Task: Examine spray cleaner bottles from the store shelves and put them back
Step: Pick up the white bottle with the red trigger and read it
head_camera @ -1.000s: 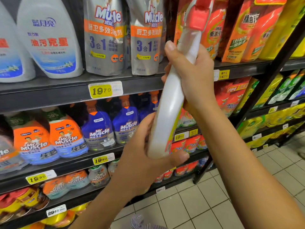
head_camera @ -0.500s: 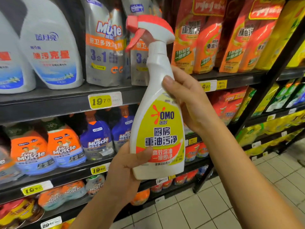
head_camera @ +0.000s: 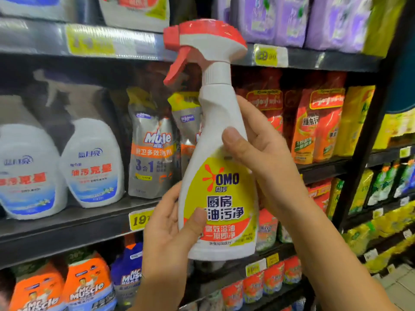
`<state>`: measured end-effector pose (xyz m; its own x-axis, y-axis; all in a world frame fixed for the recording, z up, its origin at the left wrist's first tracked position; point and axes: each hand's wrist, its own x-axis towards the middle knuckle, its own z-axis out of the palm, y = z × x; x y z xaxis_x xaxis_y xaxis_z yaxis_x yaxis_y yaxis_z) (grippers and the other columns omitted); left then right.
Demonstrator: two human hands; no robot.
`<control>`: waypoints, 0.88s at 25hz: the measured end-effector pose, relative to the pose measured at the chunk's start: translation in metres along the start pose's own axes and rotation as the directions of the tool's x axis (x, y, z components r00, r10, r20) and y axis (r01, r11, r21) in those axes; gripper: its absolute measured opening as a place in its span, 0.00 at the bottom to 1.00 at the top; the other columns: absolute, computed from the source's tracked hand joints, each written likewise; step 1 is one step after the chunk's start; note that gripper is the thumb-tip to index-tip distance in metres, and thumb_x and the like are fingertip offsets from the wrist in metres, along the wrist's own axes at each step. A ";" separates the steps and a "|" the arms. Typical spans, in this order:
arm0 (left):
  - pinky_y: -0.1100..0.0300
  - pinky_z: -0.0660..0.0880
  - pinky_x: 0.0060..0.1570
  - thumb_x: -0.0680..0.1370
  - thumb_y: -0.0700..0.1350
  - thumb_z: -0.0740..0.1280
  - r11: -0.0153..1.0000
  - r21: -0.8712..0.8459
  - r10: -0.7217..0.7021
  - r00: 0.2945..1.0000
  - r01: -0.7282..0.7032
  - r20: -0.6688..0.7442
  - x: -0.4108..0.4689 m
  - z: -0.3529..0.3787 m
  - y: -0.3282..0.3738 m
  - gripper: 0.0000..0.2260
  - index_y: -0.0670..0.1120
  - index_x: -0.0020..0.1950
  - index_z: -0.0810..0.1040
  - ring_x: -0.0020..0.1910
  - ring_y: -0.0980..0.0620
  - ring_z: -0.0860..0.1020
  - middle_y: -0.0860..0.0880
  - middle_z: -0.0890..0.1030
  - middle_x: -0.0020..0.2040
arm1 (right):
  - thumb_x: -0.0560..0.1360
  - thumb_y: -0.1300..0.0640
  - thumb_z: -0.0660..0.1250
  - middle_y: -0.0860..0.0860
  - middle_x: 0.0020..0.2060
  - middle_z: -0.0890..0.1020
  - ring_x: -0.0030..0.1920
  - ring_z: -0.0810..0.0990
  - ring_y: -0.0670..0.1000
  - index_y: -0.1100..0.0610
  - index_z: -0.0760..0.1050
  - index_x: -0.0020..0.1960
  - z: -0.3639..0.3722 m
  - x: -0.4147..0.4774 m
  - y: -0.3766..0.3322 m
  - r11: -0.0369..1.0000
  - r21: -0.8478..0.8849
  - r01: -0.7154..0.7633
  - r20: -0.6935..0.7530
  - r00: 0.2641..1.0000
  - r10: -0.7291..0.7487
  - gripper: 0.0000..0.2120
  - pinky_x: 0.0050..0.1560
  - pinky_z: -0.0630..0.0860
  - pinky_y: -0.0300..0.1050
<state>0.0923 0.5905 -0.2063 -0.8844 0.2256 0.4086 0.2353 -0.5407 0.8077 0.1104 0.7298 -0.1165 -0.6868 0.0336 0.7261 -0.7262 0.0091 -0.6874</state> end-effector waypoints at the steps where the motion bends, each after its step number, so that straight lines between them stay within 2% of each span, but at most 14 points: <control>1: 0.55 0.81 0.43 0.61 0.39 0.78 1.000 -0.023 0.017 1.000 -0.017 0.011 0.010 0.004 0.008 0.22 0.54 0.53 0.83 0.51 0.44 0.83 0.44 0.85 0.51 | 0.73 0.60 0.67 0.49 0.53 0.82 0.51 0.81 0.47 0.54 0.70 0.66 -0.002 0.000 -0.004 1.000 -0.014 -0.004 0.003 1.000 0.004 0.21 0.48 0.77 0.39; 4: 0.56 0.81 0.39 0.58 0.34 0.77 0.996 -0.061 0.067 0.995 -0.063 0.067 0.035 0.017 0.037 0.25 0.50 0.52 0.83 0.48 0.44 0.84 0.43 0.85 0.50 | 0.72 0.56 0.72 0.51 0.56 0.83 0.54 0.83 0.52 0.50 0.71 0.65 -0.006 -0.012 -0.003 0.998 -0.031 -0.053 0.003 0.999 0.053 0.23 0.50 0.79 0.45; 6: 0.58 0.81 0.36 0.56 0.41 0.75 0.994 -0.063 0.097 0.991 -0.091 0.091 0.048 0.029 0.055 0.23 0.49 0.51 0.84 0.45 0.44 0.85 0.43 0.85 0.49 | 0.71 0.51 0.73 0.52 0.55 0.84 0.54 0.83 0.53 0.48 0.73 0.64 -0.007 -0.012 -0.003 0.998 -0.014 -0.060 -0.042 0.997 0.059 0.22 0.50 0.80 0.45; 9: 0.52 0.82 0.42 0.63 0.45 0.72 0.991 -0.005 0.133 0.976 -0.134 0.170 0.067 0.050 0.074 0.22 0.45 0.57 0.80 0.48 0.41 0.84 0.42 0.85 0.51 | 0.72 0.53 0.72 0.53 0.53 0.84 0.52 0.84 0.54 0.53 0.73 0.63 -0.020 0.012 -0.007 0.997 0.075 -0.003 -0.077 0.997 0.009 0.21 0.47 0.80 0.43; 13: 0.46 0.80 0.49 0.68 0.44 0.69 0.981 0.073 0.167 0.973 -0.181 0.161 0.102 0.078 0.091 0.20 0.42 0.59 0.79 0.49 0.40 0.83 0.41 0.85 0.50 | 0.75 0.54 0.69 0.56 0.53 0.84 0.52 0.84 0.57 0.56 0.77 0.61 -0.042 0.067 -0.011 0.991 0.131 0.020 0.000 1.000 -0.020 0.15 0.50 0.81 0.48; 18: 0.51 0.81 0.49 0.71 0.45 0.67 0.941 0.212 0.238 0.961 -0.265 0.142 0.148 0.110 0.117 0.16 0.41 0.58 0.79 0.49 0.43 0.84 0.42 0.85 0.50 | 0.71 0.51 0.67 0.56 0.49 0.86 0.49 0.85 0.55 0.58 0.78 0.58 -0.064 0.140 -0.023 0.986 0.161 0.029 0.052 0.998 -0.038 0.18 0.48 0.81 0.45; 22: 0.55 0.82 0.46 0.72 0.42 0.67 0.921 0.276 0.253 0.960 -0.276 0.118 0.179 0.130 0.137 0.15 0.39 0.57 0.79 0.48 0.44 0.84 0.42 0.85 0.49 | 0.75 0.52 0.68 0.56 0.45 0.86 0.43 0.85 0.52 0.59 0.80 0.53 -0.078 0.192 -0.031 0.992 0.126 0.002 0.091 0.996 -0.013 0.12 0.44 0.81 0.43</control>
<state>0.0187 0.6619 0.0327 -0.7421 0.1759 0.6468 0.5723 -0.3361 0.7480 0.0034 0.8139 0.0431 -0.6770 -0.0578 0.7337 -0.7253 -0.1166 -0.6785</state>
